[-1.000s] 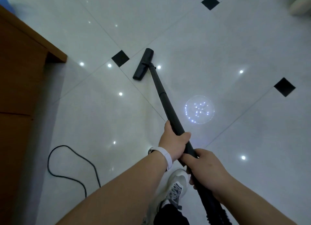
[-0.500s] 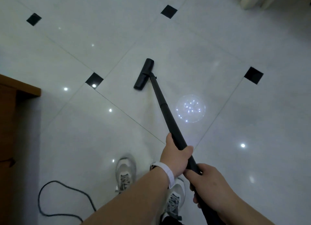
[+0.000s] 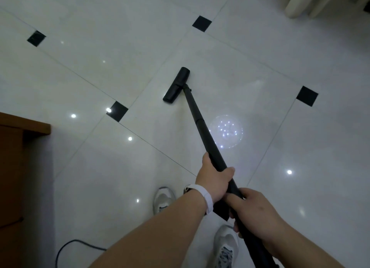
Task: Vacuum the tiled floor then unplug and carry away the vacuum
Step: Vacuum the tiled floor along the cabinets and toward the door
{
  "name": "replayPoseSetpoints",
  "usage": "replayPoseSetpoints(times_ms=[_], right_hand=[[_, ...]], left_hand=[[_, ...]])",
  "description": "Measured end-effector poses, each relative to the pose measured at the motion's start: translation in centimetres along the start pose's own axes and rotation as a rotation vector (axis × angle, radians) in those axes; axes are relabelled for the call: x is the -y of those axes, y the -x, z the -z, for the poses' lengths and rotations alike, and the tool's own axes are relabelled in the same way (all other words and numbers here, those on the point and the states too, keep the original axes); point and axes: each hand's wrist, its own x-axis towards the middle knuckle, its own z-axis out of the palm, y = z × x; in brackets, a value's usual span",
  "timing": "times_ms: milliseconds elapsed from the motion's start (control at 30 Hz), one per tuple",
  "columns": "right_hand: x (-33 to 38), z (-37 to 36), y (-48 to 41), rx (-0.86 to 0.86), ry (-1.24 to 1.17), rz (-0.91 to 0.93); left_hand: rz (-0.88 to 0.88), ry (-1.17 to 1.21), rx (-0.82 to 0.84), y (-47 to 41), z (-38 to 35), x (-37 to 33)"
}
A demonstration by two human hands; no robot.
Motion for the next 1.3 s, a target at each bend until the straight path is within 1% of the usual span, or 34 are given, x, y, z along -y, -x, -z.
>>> replayPoseSetpoints(times_ms=[367,600,767,1000,1167,1300], right_hand=[[8.9,-6.7,-1.3,0.047,0.021,0.02],[13.0,-10.7,-2.2,0.078,0.065,0.018],[15.3,-12.6,-2.6,0.098,0.148,0.041],[17.3,-13.3,-3.1,0.094,0.216,0.068],[16.9,-12.3,-3.2,0.068,0.182,0.066],[15.4,-10.6,-3.0,0.042,0.115,0.052]], left_hand=[[-0.008,0.031,-0.032,-2.9,10.1,-3.5],[0.011,0.088,-0.094,-4.1,15.6,-4.3],[0.014,0.101,-0.128,-4.8,18.5,-4.7],[0.016,0.095,-0.141,-5.4,20.1,-5.7],[0.011,0.064,-0.102,-5.7,19.1,-6.5],[0.004,0.014,-0.053,-5.6,16.7,-7.0]])
